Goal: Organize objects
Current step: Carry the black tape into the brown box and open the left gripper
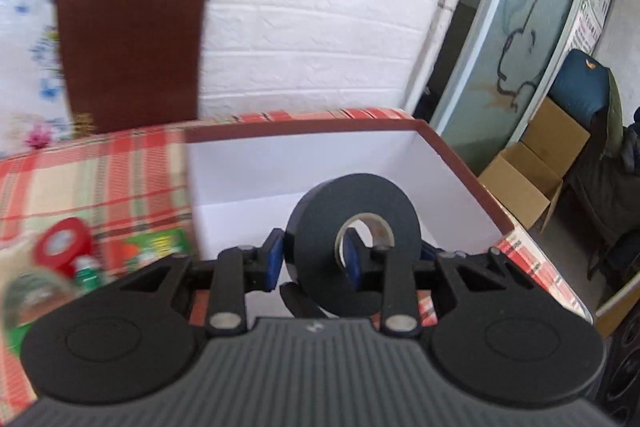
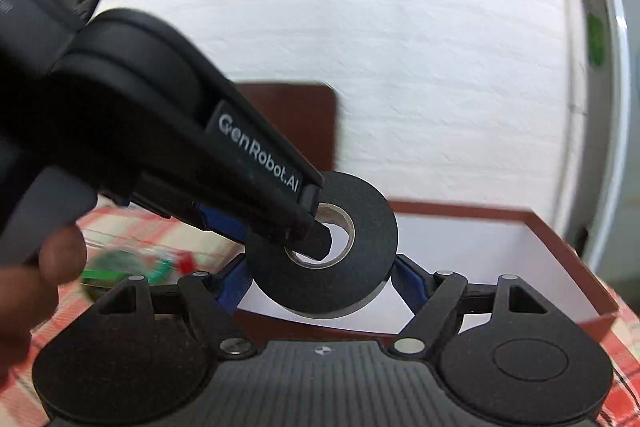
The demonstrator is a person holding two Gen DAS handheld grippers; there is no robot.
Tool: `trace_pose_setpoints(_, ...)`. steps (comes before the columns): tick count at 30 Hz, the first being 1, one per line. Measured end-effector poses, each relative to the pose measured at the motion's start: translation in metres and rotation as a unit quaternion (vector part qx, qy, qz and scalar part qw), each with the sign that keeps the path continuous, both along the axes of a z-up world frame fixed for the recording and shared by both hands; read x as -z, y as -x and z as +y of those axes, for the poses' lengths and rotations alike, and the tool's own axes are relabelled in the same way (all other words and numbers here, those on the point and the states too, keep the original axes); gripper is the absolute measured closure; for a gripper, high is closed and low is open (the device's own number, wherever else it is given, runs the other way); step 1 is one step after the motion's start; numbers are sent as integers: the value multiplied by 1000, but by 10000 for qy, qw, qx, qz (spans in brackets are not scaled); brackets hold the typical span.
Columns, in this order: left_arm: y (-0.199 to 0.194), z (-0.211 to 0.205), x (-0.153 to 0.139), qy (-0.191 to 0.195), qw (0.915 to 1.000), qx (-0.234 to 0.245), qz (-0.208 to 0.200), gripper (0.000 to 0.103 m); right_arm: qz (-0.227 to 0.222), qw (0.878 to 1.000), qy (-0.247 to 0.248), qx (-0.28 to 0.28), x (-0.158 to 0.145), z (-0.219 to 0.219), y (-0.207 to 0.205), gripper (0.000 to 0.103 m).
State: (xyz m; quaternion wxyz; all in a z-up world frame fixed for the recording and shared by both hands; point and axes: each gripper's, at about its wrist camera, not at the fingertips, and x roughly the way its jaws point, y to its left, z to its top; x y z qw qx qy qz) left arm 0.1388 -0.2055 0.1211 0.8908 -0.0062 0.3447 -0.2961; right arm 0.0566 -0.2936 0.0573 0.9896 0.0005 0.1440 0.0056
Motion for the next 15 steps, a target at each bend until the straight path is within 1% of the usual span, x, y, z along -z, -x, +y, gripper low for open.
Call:
trace_pose_setpoints(2,-8,-16,9,-112,9999,-42,125,68,246,9995,-86,159,6,-16,-13,28)
trace_pose_setpoints(3,-10,-22,13,-240,9996,-77,139,68,352,9990,-125,236,9,-22,-17,25)
trace_pose_setpoints(5,-10,-24,17,-474,9986,-189,108,68,250,9985,-316,368,8,-31,-14,20)
trace_pose_setpoints(7,-6,-15,15,-407,9989,-233,70,54,81,9989,-258,395,5,-30,-5,19)
trace_pose_setpoints(9,1,-1,8,-385,9986,-366,-30,51,-123,9989,-246,384,4,-26,8,19)
trace_pose_setpoints(11,10,16,2,-292,9984,-456,-128,47,-170,9989,-313,321,6,-21,19,19)
trace_pose_setpoints(13,19,36,-3,-279,9974,-638,-174,40,-252,9987,-379,227,7,-12,34,19)
trace_pose_setpoints(15,26,58,-2,-347,9954,-877,-166,39,-265,9989,-389,44,6,-2,48,19)
